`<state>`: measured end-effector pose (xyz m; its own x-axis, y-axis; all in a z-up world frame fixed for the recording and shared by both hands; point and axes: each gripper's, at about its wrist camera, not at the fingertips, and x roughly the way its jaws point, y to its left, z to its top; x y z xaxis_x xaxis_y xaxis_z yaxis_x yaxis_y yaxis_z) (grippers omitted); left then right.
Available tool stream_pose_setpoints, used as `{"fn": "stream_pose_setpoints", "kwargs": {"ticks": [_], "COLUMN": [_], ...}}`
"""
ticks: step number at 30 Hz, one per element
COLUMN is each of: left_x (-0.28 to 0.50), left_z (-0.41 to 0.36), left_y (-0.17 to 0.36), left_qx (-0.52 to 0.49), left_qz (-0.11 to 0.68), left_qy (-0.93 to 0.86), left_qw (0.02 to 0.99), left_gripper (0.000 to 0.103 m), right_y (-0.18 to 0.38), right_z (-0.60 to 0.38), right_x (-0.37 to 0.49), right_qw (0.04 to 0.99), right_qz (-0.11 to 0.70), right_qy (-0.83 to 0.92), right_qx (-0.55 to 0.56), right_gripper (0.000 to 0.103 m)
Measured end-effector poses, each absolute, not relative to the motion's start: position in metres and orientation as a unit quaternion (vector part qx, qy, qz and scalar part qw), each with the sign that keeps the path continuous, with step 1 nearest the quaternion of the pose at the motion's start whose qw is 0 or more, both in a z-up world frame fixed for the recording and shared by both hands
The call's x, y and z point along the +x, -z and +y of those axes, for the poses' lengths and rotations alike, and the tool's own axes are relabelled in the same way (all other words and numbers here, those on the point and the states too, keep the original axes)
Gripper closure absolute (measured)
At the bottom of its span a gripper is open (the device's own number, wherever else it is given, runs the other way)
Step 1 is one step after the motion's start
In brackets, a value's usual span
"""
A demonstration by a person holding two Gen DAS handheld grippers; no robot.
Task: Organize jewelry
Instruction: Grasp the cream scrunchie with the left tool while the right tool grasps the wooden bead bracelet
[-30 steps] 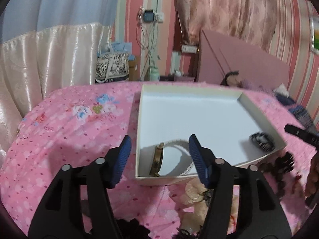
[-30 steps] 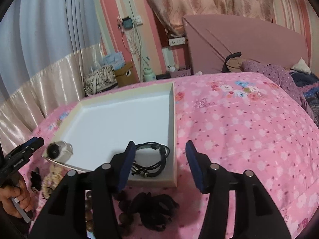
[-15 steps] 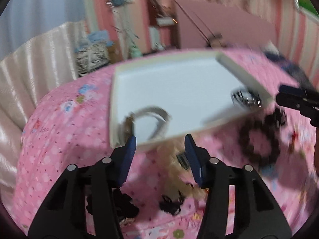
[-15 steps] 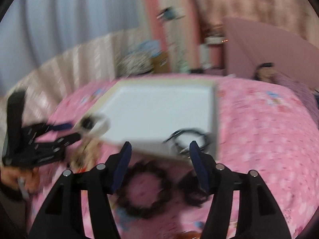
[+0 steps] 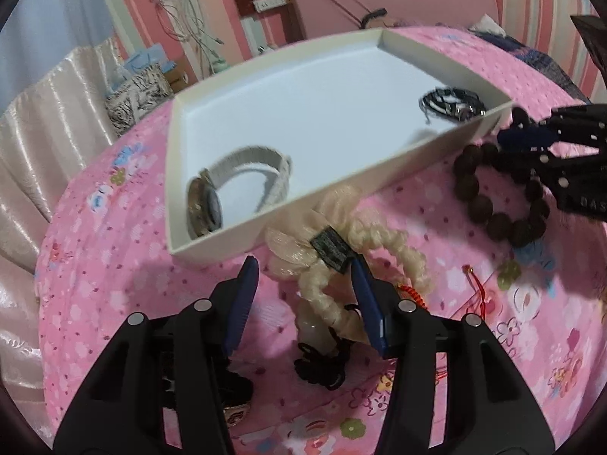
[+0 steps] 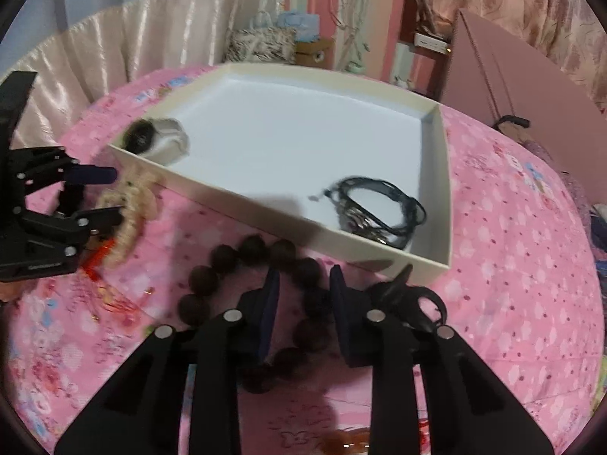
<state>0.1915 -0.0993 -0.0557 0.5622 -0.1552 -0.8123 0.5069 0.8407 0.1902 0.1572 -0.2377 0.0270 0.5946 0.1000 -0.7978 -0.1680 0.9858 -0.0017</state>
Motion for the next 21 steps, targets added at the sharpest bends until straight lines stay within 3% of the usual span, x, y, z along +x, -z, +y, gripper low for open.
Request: {"fn": "stream_pose_setpoints", "kwargs": {"ticks": [4,6,8,10,21], "left_x": [0.195,0.196,0.197,0.197,0.192], "left_z": [-0.102,-0.101,-0.1,-0.101,-0.077], "left_y": [0.063,0.063,0.062,0.061,0.017], "left_qx": [0.201,0.193,0.178,0.165,0.077], "left_qz": [0.433,0.434,0.436,0.433,0.359], "left_qy": [0.195,0.203,0.217,0.228,0.267], "left_qw": [0.857,0.856,0.855,0.856,0.891], "left_gripper": [0.054,0.063,0.081,0.092,0.094], "right_y": [-0.018,-0.017,-0.017,-0.017,-0.045], "right_z": [-0.238,-0.236,-0.238,-0.239,-0.255], "right_x": [0.161,0.161,0.162,0.162,0.154], "right_qw": [0.883,0.883,0.883,0.884,0.901], "right_qz": [0.461,0.461,0.461,0.46,0.395], "right_qy": [-0.077,-0.078,-0.081,-0.085,-0.159], "right_qx": [-0.035,-0.036,-0.03,-0.024,0.081], "right_gripper": [0.08,0.081,0.082,0.084,0.085]}}
